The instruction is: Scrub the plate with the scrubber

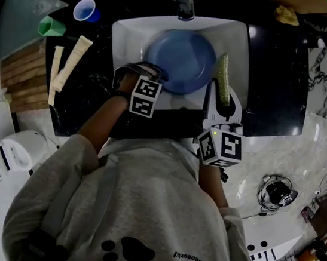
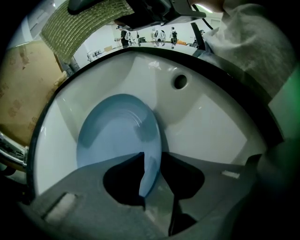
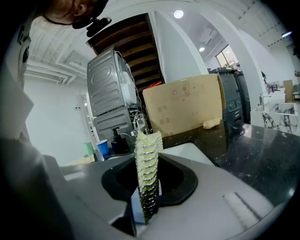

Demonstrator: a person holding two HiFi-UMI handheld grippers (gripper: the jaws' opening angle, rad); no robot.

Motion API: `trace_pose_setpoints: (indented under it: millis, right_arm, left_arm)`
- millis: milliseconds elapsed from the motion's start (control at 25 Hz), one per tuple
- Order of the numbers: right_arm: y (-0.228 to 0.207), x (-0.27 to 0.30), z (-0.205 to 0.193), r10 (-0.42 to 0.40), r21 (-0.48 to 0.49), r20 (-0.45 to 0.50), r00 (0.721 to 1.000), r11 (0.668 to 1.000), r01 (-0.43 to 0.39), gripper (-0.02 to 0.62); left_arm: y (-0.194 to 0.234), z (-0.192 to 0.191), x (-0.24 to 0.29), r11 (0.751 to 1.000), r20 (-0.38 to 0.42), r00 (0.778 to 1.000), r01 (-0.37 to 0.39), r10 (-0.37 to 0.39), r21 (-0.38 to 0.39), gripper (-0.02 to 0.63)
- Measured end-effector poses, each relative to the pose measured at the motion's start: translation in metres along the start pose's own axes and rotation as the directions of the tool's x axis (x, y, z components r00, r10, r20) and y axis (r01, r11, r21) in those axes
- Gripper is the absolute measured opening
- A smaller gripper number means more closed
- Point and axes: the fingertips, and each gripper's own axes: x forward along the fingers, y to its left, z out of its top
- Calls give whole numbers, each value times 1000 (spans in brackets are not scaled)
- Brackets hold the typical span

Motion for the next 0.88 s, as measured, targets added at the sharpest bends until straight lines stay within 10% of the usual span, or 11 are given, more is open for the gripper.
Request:
trace_pose_setpoints:
  millis: [880]
  right_arm:
    - [-5, 10, 4, 3, 13, -2, 1000, 1000, -3, 69]
  left_arm:
    - [12, 28, -26, 978, 147, 978, -166, 147, 124, 18]
